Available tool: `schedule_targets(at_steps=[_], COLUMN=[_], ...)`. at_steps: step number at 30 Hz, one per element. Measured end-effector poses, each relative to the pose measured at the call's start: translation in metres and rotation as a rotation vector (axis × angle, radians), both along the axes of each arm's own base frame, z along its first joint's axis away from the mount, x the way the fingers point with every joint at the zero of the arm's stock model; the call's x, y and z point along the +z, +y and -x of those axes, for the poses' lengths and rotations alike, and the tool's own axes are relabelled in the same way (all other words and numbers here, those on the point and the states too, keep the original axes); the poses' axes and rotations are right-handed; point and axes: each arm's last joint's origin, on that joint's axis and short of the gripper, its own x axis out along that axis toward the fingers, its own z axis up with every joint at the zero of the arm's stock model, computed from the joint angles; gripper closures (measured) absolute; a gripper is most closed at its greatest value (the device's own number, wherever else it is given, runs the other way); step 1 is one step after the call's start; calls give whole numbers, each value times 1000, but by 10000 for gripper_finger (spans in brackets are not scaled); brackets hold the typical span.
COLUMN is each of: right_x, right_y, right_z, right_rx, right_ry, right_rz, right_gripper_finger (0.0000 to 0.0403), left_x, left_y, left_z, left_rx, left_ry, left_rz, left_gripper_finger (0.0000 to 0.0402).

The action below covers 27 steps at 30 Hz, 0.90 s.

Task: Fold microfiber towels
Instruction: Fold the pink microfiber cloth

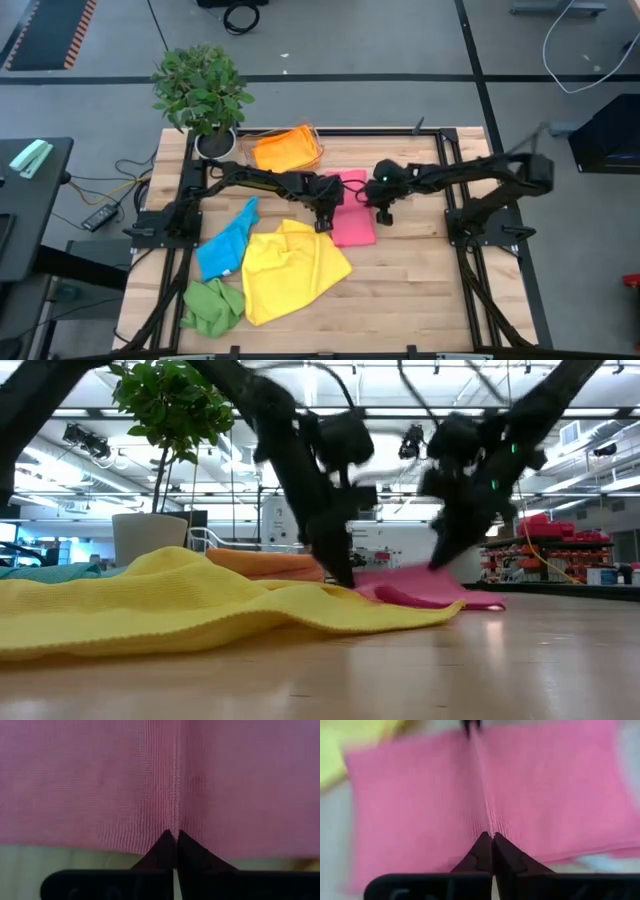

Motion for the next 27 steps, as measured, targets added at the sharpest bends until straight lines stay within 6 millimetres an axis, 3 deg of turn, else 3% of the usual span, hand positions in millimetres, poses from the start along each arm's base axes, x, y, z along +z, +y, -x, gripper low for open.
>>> schedule_targets(at_steps=[6, 12, 18, 22, 27], right_x=[62, 123, 173, 193, 190], right_y=[5, 18, 29, 23, 1], right_z=[11, 25, 29, 30, 32], right_rx=[-49, -34, -17, -32, -71], right_ry=[-49, -46, -57, -74, -47], right_rz=[-5, -25, 44, 204, 289], right_gripper_finger=[400, 400, 401, 401, 402], left_x=[65, 144, 205, 223, 202], left_y=[2, 1, 5, 20, 45], left_z=[5, 7, 7, 11, 10], left_rx=[7, -38, -70, -45, 2], left_ry=[-79, -139, -241, -286, -244], left_rz=[-13, -44, -99, -143, -150], left_gripper_finger=[390, 393, 393, 392, 393])
